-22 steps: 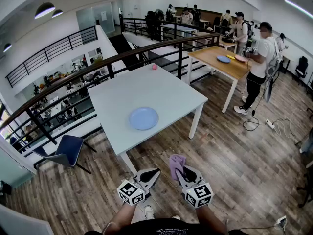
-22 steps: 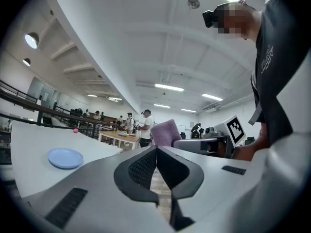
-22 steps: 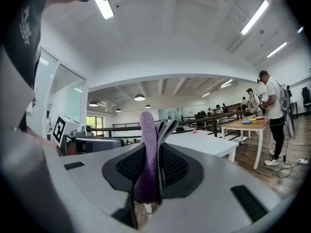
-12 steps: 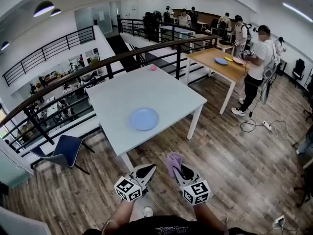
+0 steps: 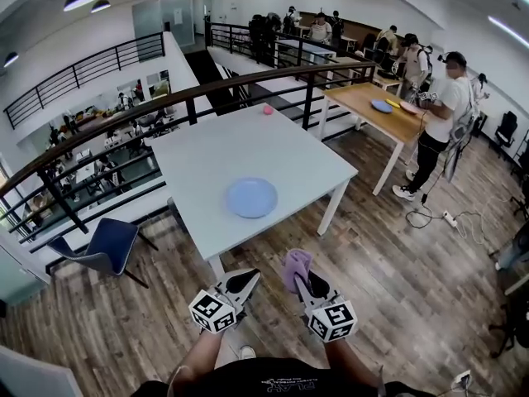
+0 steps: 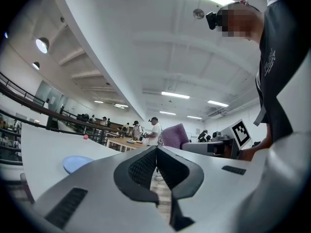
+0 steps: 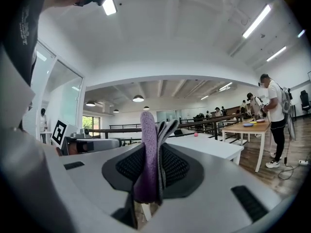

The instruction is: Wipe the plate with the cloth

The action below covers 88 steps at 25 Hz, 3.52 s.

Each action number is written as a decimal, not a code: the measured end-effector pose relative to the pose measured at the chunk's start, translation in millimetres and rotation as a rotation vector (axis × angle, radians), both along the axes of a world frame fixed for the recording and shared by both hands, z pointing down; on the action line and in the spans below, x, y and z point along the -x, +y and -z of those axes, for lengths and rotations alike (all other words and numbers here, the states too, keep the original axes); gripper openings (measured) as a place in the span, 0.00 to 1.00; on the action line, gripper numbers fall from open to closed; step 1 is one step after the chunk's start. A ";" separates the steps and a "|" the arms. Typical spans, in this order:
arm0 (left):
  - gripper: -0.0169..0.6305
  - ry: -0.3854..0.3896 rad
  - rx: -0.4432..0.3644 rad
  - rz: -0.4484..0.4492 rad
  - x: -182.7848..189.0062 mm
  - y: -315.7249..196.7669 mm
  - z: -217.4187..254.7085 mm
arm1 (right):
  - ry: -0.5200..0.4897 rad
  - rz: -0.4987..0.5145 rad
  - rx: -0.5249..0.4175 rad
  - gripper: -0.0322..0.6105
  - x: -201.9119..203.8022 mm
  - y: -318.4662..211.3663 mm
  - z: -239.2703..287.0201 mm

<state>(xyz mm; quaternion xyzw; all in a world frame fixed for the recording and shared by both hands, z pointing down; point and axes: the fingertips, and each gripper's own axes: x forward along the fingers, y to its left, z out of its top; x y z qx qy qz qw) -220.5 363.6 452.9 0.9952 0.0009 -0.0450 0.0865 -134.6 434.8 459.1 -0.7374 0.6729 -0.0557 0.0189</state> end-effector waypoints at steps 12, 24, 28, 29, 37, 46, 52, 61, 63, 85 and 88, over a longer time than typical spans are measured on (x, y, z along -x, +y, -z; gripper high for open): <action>0.05 -0.030 -0.027 0.086 29.4 -79.4 12.8 | 0.057 -0.048 0.017 0.20 15.8 -79.7 20.0; 0.05 -0.062 -0.021 0.142 27.7 -138.8 2.5 | 0.128 -0.008 0.054 0.20 6.1 -149.8 11.6; 0.05 -0.071 -0.029 0.192 10.6 -169.0 0.9 | 0.158 -0.006 0.049 0.20 -22.2 -180.6 13.6; 0.05 -0.067 -0.025 0.208 6.6 -177.8 0.6 | 0.157 -0.002 0.046 0.20 -30.1 -187.2 13.4; 0.05 -0.071 -0.010 0.341 -30.7 -245.4 -1.1 | 0.142 -0.019 0.082 0.20 -98.4 -226.1 0.0; 0.05 -0.108 -0.026 0.367 -92.3 -272.8 -13.1 | 0.117 0.041 0.064 0.20 -158.0 -253.5 -8.6; 0.05 -0.133 -0.021 0.399 -117.2 -286.7 -19.3 | 0.111 0.076 0.069 0.20 -186.0 -269.3 -13.5; 0.05 -0.166 -0.008 0.486 -128.7 -301.5 -32.1 | 0.090 0.153 0.057 0.20 -211.2 -283.4 -18.0; 0.05 -0.174 -0.001 0.501 -127.0 -309.3 -34.7 | 0.089 0.168 0.062 0.20 -212.8 -291.3 -20.5; 0.05 -0.281 -0.045 0.468 -196.6 -445.9 -55.7 | 0.080 0.256 0.030 0.20 -234.5 -477.4 -2.2; 0.05 -0.253 -0.005 0.457 -200.0 -467.0 -55.7 | 0.084 0.259 0.051 0.20 -233.7 -501.2 -3.4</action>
